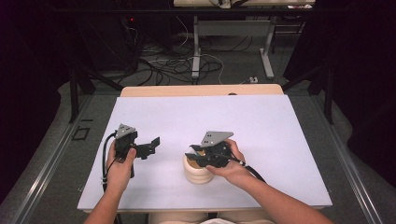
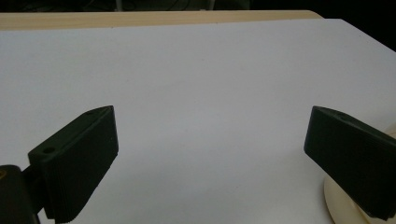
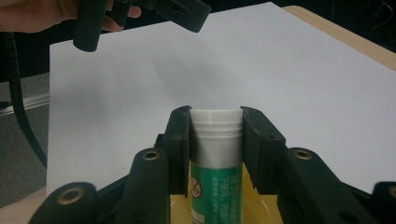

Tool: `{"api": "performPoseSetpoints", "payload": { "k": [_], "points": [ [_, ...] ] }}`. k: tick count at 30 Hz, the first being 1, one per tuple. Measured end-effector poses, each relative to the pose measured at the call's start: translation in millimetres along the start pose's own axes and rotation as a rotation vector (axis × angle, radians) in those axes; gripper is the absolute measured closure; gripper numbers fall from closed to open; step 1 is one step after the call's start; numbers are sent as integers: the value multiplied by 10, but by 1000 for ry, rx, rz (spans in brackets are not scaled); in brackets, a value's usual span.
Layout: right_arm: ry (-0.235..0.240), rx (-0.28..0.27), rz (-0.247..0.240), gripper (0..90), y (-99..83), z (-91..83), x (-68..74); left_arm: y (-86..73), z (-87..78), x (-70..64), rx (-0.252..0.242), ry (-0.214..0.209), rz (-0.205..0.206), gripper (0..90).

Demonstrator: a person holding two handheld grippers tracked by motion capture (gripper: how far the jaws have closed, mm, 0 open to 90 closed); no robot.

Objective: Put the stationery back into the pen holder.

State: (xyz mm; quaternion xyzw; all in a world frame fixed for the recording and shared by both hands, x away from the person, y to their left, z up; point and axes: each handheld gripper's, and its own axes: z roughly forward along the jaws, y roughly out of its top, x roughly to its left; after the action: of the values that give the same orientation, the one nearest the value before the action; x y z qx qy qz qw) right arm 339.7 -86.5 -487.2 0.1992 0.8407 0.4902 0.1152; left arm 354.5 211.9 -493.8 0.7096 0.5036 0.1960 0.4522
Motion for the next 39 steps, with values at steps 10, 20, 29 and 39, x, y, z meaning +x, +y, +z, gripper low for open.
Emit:
{"api": "performPoseSetpoints", "payload": {
  "k": [10, 20, 29, 39],
  "points": [
    [12, 41, -6, 637, -40, 22, -1, -1, 4, -8, -4, -2, -9, 31],
    [11, 4, 3, 426, 14, -45, 3, 3, -10, -11, -3, -2, 0, 31],
    [-17, 24, 39, 349, 52, -185, -42, 10, -16, -9, -11, -3, 1, 31],
    [-94, 12, 123, 224, 70, -438, -178, 10, -25, -14, -16, -3, -7, 31]
  ]
}}
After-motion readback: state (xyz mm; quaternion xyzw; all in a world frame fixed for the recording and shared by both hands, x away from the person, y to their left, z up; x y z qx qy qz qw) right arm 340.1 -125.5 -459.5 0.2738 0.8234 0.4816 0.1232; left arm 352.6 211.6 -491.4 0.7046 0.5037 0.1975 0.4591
